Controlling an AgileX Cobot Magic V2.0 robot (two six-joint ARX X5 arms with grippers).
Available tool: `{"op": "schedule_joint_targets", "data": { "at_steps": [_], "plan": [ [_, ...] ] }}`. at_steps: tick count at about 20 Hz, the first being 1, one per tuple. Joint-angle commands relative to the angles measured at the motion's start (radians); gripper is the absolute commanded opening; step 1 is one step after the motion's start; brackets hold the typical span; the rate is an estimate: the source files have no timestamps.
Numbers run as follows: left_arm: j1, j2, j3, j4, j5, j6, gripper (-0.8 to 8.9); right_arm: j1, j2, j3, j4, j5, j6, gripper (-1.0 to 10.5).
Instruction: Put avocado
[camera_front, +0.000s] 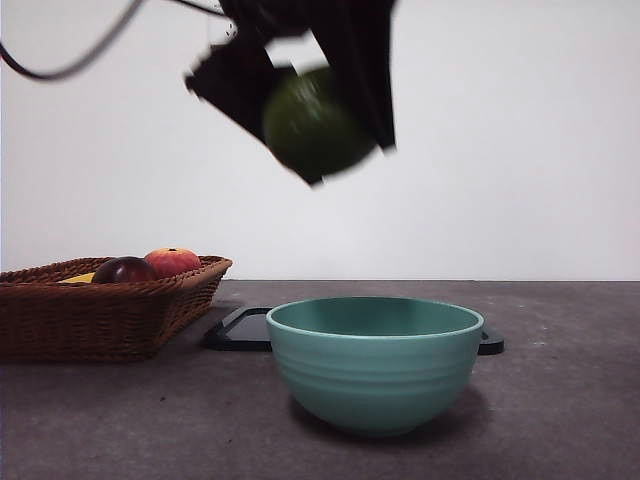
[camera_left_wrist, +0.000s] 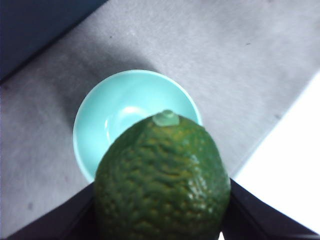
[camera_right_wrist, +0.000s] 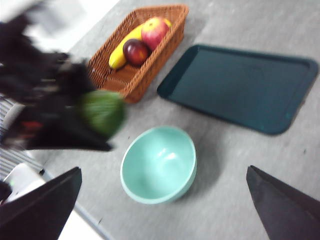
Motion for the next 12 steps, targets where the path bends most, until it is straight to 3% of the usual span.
{"op": "schedule_joint_targets", "data": {
  "at_steps": [1, 12],
  "plan": [
    [-0.021, 0.066, 0.021, 0.040, -0.002, -0.004, 2.66, 0.005, -0.024, 0.016, -0.038, -0.004, 0.011, 6.0],
    [-0.026, 0.279, 0.021, 0.119, -0.010, -0.003, 2.66, 0.005, -0.104, 0.016, -0.122, -0.003, 0.011, 6.0]
  ]
}}
